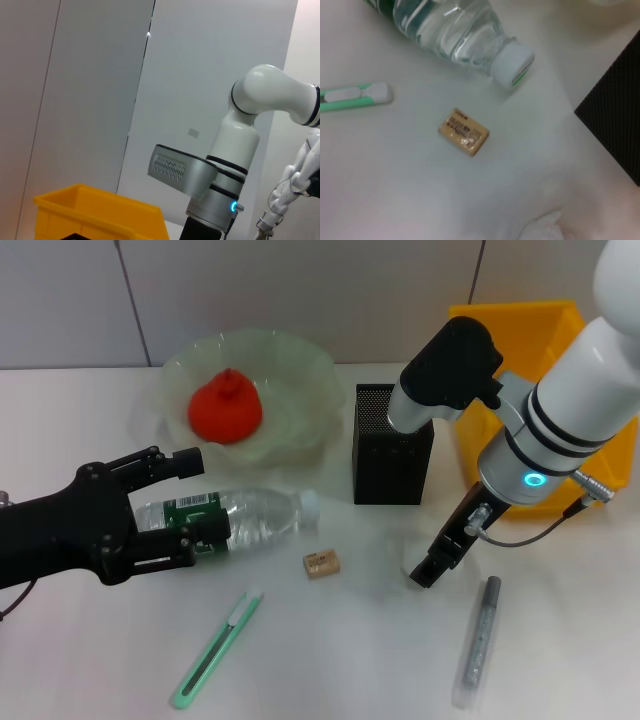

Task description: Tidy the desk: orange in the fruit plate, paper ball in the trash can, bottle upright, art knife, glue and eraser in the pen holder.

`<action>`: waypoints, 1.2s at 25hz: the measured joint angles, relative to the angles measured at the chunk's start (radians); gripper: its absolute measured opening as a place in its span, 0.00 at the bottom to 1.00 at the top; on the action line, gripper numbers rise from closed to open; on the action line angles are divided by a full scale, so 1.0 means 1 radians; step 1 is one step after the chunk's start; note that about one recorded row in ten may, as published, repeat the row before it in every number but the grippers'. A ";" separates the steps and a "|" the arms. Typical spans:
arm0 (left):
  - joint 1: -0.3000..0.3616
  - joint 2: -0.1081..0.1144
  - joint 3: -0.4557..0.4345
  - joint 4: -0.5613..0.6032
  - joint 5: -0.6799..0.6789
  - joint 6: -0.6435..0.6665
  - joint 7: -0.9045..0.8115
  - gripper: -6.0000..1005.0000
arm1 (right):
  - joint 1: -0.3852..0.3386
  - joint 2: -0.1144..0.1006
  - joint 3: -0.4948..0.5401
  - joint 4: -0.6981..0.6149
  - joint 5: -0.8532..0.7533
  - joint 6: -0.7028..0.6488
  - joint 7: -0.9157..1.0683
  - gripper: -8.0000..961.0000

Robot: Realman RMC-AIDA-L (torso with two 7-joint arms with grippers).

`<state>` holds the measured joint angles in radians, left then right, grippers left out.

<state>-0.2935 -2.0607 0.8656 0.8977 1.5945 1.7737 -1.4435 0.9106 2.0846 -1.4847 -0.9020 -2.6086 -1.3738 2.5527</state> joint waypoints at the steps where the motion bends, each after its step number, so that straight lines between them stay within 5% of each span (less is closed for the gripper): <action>1: 0.001 0.000 -0.001 0.000 0.000 0.000 0.001 0.86 | 0.000 0.000 0.000 0.000 0.000 0.000 0.000 0.73; 12: 0.006 -0.001 -0.002 0.000 0.001 0.003 0.002 0.86 | 0.011 0.000 -0.029 0.010 -0.012 -0.015 0.029 0.72; 17: 0.008 -0.001 -0.004 0.000 0.002 0.013 0.003 0.86 | -0.018 -0.002 -0.004 -0.125 -0.014 -0.127 0.031 0.63; 24: 0.022 0.004 -0.004 0.000 0.008 0.015 0.018 0.86 | -0.057 -0.005 0.179 -0.399 -0.118 -0.417 0.032 0.58; 30: 0.030 0.005 -0.003 -0.003 0.014 0.014 0.028 0.86 | -0.059 -0.010 0.372 -0.494 -0.264 -0.471 -0.024 0.59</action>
<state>-0.2634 -2.0558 0.8621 0.8946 1.6085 1.7879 -1.4158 0.8513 2.0751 -1.1126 -1.3962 -2.8727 -1.8446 2.5292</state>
